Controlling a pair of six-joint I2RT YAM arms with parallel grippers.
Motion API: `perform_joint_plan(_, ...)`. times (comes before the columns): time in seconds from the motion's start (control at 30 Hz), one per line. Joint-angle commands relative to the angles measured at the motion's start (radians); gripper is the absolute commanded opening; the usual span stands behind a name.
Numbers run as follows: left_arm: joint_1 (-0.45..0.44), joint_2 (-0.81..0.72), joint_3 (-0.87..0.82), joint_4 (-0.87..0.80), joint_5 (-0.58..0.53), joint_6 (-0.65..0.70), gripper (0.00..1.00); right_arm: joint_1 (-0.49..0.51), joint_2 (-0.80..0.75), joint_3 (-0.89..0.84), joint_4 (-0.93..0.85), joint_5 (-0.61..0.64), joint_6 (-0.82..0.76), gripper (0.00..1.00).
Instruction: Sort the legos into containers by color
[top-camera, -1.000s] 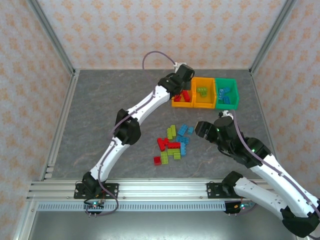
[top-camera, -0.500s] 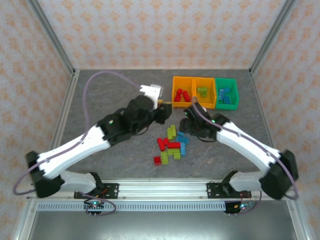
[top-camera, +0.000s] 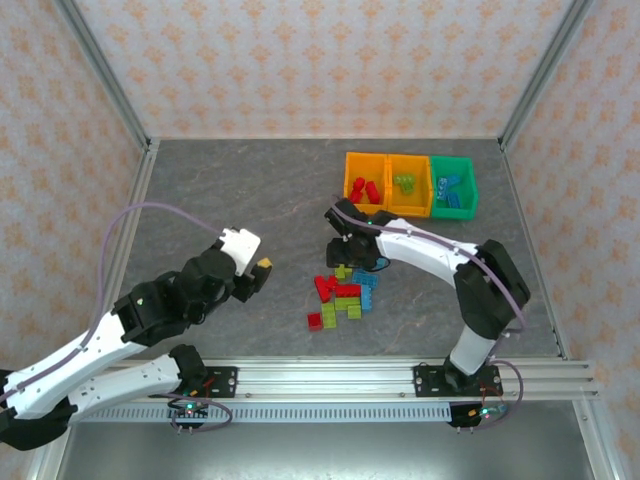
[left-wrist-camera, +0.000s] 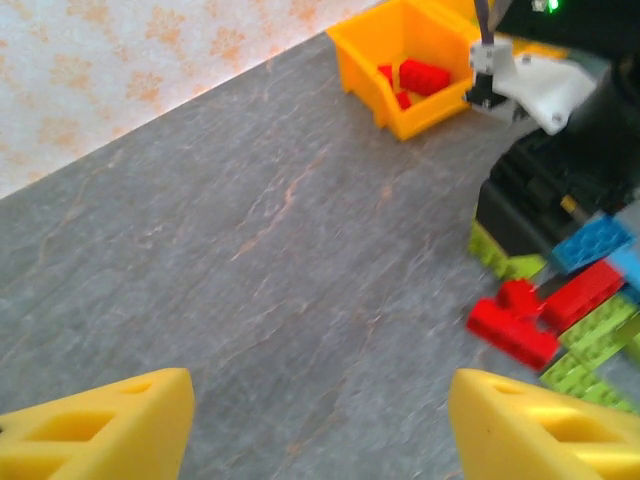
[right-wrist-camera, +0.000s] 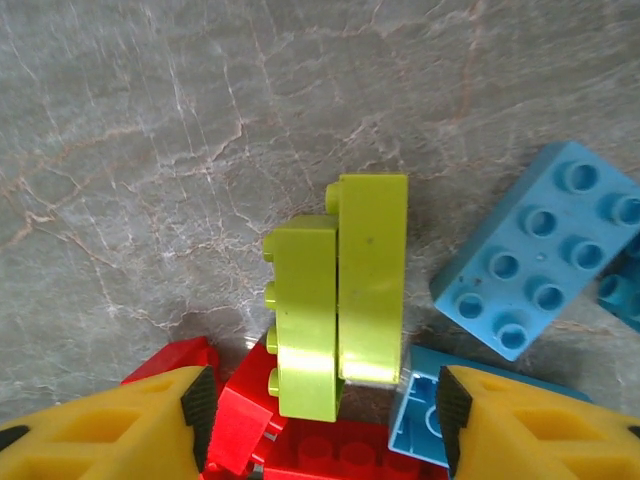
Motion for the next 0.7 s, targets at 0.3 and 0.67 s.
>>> perform_joint_plan(0.3,0.054,-0.008,-0.084,-0.004,-0.052,0.066,0.85,0.005,0.199,0.138,-0.018,0.052,-0.045,0.6)
perform_joint_plan(0.67,0.136,-0.016,-0.087,0.019,0.029,0.055,0.86,0.009,0.093,0.084,-0.011,0.141,-0.028,0.32)
